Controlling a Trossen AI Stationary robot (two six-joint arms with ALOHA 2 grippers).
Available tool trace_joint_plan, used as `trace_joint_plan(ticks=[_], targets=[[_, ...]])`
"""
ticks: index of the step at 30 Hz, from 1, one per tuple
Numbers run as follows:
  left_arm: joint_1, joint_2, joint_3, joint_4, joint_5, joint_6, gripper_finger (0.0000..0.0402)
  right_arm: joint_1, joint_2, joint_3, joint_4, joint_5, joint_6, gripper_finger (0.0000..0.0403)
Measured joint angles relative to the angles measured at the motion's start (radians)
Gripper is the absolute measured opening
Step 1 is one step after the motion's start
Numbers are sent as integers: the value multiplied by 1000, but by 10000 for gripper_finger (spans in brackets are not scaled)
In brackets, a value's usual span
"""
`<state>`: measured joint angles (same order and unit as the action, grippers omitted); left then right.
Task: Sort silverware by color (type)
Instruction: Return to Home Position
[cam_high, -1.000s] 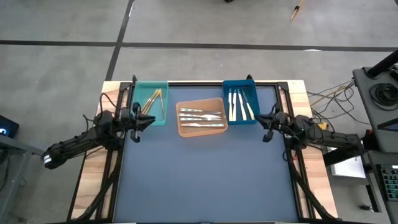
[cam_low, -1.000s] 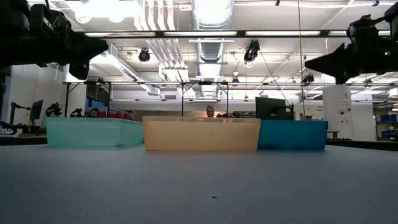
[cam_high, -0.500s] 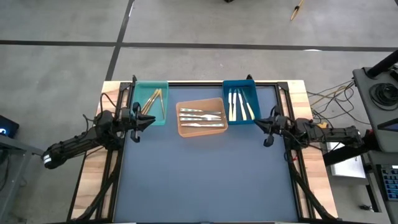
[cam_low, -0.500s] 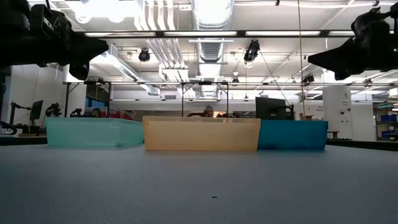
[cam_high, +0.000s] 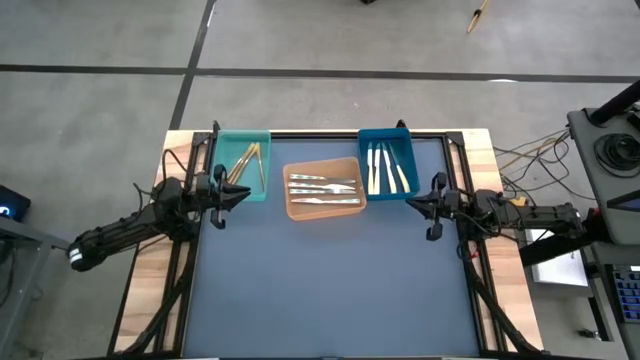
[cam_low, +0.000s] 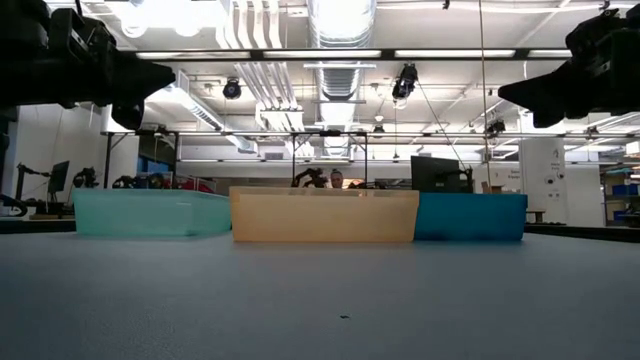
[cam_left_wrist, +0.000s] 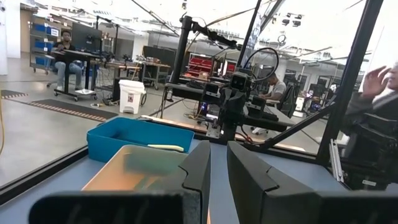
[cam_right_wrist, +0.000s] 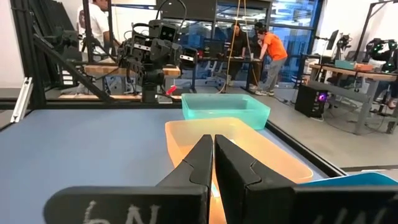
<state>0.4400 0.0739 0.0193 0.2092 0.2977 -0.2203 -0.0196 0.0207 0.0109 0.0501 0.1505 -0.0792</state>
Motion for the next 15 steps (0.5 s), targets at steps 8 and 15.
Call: trace_joint_plan(ticks=[8,15], targets=[[0,3,0,0,0,0,37,0,1,0,4,0,0,9],[0,3,0,0,0,0,37,0,1,0,6,0,0,9]])
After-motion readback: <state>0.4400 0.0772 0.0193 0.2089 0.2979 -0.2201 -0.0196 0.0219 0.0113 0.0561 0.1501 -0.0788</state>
